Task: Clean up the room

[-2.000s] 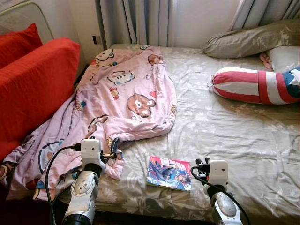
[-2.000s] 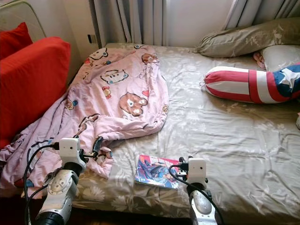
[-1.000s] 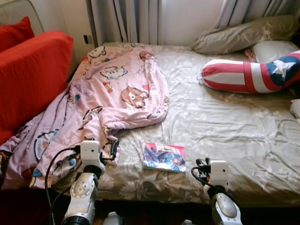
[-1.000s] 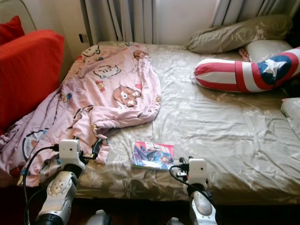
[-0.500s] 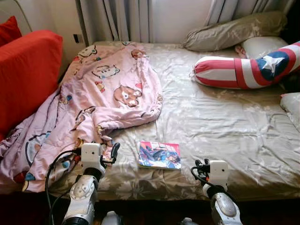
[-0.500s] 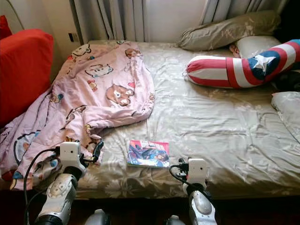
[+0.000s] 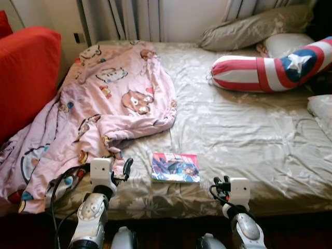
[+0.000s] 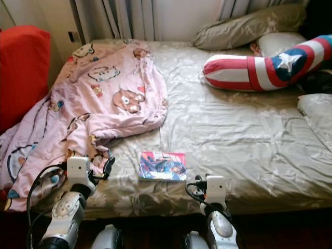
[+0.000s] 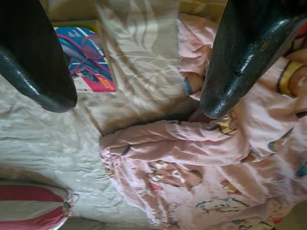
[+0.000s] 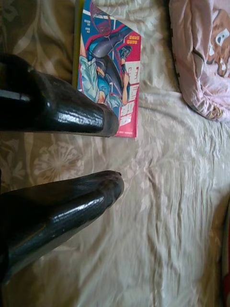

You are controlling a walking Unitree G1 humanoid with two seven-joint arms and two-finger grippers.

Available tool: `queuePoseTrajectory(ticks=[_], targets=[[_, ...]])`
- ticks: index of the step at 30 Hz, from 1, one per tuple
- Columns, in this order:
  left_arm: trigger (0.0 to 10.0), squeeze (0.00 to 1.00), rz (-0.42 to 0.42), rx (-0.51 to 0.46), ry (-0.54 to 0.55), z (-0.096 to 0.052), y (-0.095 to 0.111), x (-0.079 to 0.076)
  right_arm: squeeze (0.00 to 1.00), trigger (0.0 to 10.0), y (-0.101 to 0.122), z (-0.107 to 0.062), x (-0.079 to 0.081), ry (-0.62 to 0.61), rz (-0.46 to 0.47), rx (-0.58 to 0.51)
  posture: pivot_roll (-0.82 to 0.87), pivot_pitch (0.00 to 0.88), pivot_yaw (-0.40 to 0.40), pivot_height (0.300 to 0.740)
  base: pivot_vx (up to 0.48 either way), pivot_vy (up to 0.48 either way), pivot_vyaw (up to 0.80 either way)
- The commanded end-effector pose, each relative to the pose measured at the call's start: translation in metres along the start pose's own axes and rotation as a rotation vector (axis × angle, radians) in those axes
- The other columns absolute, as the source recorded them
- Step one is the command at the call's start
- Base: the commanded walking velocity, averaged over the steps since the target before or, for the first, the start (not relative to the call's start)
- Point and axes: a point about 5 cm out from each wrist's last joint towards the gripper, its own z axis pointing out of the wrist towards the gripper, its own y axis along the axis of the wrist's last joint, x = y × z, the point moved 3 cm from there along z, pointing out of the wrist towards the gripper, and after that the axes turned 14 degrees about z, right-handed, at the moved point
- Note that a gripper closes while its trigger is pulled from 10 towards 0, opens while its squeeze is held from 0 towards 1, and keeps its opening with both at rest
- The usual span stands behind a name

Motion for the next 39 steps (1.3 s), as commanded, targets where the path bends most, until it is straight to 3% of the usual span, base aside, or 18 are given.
queuePoseTrajectory(ticks=[1,9,13,16,39], targets=[[10.0,0.00,0.013,0.030,-0.014,0.001,-0.004,-0.002,0.00,10.0,0.000,-0.002,-0.002,-0.004,0.007,-0.010,-0.01,0.095,-0.038,0.650,0.000,0.000,0.00],[10.0,0.00,0.001,0.016,-0.012,0.002,-0.001,-0.002,0.00,10.0,-0.002,-0.003,0.004,0.050,-0.023,0.001,0.00,0.098,-0.038,0.650,0.000,0.000,0.25],[10.0,0.00,-0.001,0.015,-0.013,0.003,0.000,-0.003,0.00,10.0,-0.005,-0.004,0.007,0.057,-0.027,0.008,0.00,0.099,-0.036,0.650,0.259,0.000,0.80],[10.0,0.00,-0.001,0.013,-0.014,0.003,0.000,-0.003,0.00,10.0,-0.005,-0.004,0.004,0.035,0.002,0.008,-0.01,0.098,-0.036,0.650,0.273,0.000,0.00],[10.0,0.00,-0.006,0.007,-0.014,0.004,0.002,-0.003,0.00,10.0,-0.006,-0.003,0.007,0.044,-0.014,0.017,0.00,0.101,-0.037,0.650,0.286,0.000,0.15]])
